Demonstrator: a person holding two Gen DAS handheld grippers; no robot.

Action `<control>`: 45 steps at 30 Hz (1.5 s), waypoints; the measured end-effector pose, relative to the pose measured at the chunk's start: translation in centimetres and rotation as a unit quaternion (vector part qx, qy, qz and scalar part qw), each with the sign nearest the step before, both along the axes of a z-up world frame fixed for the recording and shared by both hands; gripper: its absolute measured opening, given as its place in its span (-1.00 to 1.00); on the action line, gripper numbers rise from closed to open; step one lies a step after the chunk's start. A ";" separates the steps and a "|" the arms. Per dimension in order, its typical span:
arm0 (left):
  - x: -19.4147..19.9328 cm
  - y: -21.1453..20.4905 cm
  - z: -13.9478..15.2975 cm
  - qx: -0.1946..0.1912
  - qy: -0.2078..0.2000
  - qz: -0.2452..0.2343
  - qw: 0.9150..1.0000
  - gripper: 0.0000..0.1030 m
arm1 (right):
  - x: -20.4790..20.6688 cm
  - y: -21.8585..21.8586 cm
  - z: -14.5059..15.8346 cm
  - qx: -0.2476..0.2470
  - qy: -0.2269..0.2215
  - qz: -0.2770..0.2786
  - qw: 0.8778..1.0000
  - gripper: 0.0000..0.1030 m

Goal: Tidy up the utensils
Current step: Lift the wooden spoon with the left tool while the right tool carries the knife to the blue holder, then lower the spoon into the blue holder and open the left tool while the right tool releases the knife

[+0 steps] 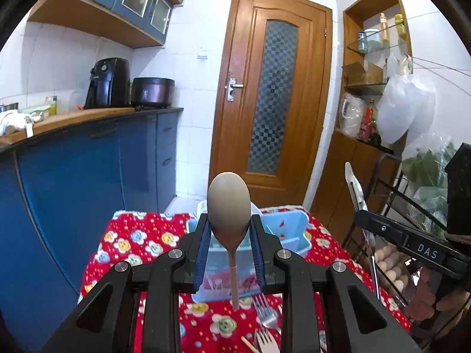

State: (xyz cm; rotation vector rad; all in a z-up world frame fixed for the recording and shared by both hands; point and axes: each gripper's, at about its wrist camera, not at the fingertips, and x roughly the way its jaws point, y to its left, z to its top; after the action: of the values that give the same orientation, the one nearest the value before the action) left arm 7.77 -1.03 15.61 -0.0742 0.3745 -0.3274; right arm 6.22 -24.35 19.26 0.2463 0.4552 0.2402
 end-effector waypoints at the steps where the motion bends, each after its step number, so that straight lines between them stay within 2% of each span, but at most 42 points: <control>1: 0.3 0.0 0.2 0.000 -0.002 0.002 1.000 -0.48 | 0.3 0.0 0.1 0.002 -0.001 -0.001 1.000 -0.62; 15: 4.3 -0.4 3.8 0.015 -0.041 0.024 0.999 -0.48 | 5.3 0.0 2.2 0.001 -0.032 -0.019 0.999 -0.62; 23: 6.6 -0.6 4.5 0.018 -0.043 0.026 0.999 -0.48 | 8.4 1.0 2.6 -0.008 -0.058 -0.027 0.998 -0.62; 33: 8.0 -1.1 3.0 0.020 -0.032 0.027 0.999 -0.48 | 10.8 1.8 0.4 -0.016 -0.090 -0.040 0.995 -0.61; 41: 9.3 -2.0 0.2 0.034 -0.009 0.031 0.999 -0.48 | 11.5 3.0 -1.8 -0.050 -0.110 -0.053 0.991 -0.61; 45: 9.9 -2.3 -1.3 0.035 0.008 0.029 0.999 -0.48 | 11.4 3.4 -2.8 -0.060 -0.103 -0.049 0.992 -0.61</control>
State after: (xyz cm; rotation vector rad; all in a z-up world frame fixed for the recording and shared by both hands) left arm 17.69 -3.29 14.34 -0.0191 0.3992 -0.2555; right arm 17.64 -20.98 16.48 0.1233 0.2510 0.1401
